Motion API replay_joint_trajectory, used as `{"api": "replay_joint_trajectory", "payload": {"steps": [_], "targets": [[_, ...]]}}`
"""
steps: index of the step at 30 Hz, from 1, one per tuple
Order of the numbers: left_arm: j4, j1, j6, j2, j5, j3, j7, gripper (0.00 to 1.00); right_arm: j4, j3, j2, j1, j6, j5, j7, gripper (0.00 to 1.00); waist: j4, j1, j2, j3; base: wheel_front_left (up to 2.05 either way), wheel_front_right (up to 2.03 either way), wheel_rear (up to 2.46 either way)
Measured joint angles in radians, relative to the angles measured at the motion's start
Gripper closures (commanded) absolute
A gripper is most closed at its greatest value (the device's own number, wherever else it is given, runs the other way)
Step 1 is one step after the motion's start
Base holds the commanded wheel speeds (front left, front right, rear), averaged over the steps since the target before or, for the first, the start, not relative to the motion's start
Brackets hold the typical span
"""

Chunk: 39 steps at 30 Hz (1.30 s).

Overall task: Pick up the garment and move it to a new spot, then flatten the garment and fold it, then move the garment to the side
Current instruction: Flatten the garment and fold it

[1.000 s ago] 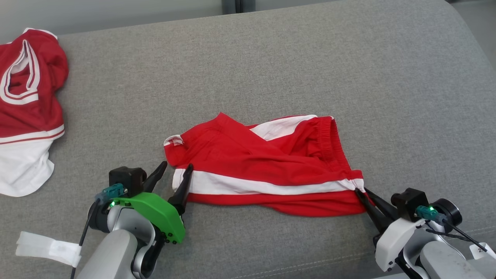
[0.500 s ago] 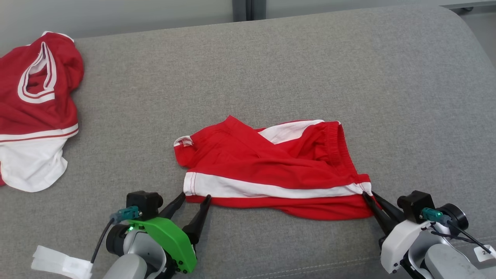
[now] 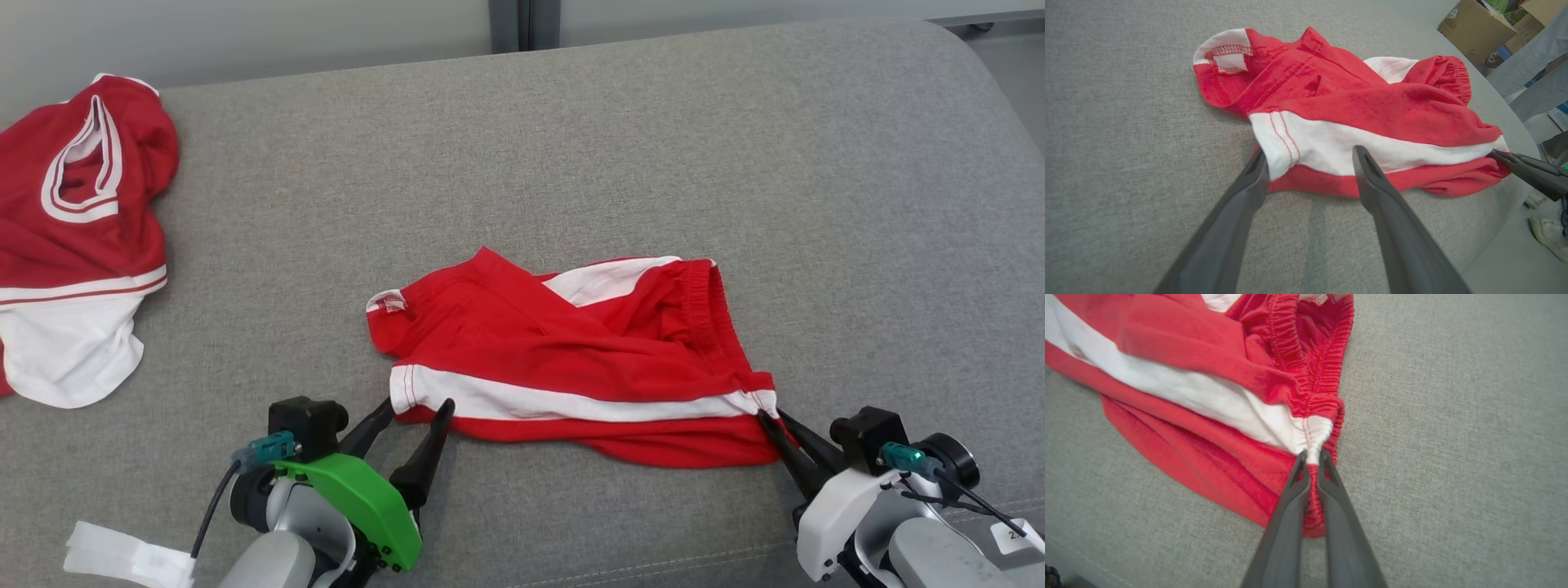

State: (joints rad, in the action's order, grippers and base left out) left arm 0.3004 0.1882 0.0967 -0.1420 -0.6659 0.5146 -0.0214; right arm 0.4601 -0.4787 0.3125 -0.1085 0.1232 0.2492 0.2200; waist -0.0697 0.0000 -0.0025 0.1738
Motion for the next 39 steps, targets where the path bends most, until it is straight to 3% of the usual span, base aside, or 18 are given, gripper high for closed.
{"api": "replay_joint_trajectory", "payload": {"steps": [8,9,10,11,14,17,27,31,39], "targets": [[-0.008,0.0,0.0,0.003,0.001,-0.001,-0.016,0.02,0.006,-0.007,-0.004,-0.006,0.0,0.005,0.005,1.0,-0.008,0.0,0.0,0.001,0.0,0.0,0.0],[-0.011,0.001,0.0,0.004,0.001,-0.001,-0.024,0.09,0.007,-0.008,-0.004,-0.006,0.0,0.006,0.006,1.0,-0.008,0.0,0.0,0.001,0.0,0.0,0.0],[-0.013,0.001,0.0,0.004,0.001,-0.003,-0.029,0.26,0.008,-0.008,-0.005,-0.007,0.0,0.006,0.006,1.0,-0.009,0.0,0.0,0.001,0.0,0.0,0.0],[-0.014,0.001,0.0,0.005,0.001,-0.005,-0.034,0.49,0.009,-0.008,-0.005,-0.007,0.0,0.006,0.006,1.0,-0.009,0.0,0.0,0.002,0.0,0.0,0.0],[-0.013,0.001,0.0,0.006,0.002,-0.015,-0.046,0.84,0.012,-0.01,-0.006,-0.011,0.0,0.007,0.009,1.0,-0.009,0.0,0.0,0.002,0.0,0.0,0.0],[-0.013,0.001,0.0,0.008,0.002,-0.022,-0.058,0.99,0.013,-0.013,-0.007,-0.017,0.0,0.007,0.009,1.0,-0.009,0.0,0.0,0.002,0.0,0.0,0.0],[-0.042,0.001,0.0,0.024,0.002,-0.045,-0.133,1.0,-0.068,0.022,-0.026,-0.092,0.0,0.015,0.021,1.0,-0.004,0.0,0.0,-0.014,0.0,0.0,0.0],[-0.103,0.002,0.0,0.037,-0.009,-0.097,-0.202,1.0,-0.144,0.063,-0.027,-0.127,0.001,0.043,0.026,1.0,0.001,0.0,0.0,-0.032,0.0,0.0,0.0],[-0.236,0.002,0.0,0.058,-0.028,-0.174,-0.228,1.0,-0.314,0.139,-0.033,-0.163,0.001,0.07,0.03,1.0,0.014,0.0,0.0,-0.068,0.0,0.0,0.0]]}}
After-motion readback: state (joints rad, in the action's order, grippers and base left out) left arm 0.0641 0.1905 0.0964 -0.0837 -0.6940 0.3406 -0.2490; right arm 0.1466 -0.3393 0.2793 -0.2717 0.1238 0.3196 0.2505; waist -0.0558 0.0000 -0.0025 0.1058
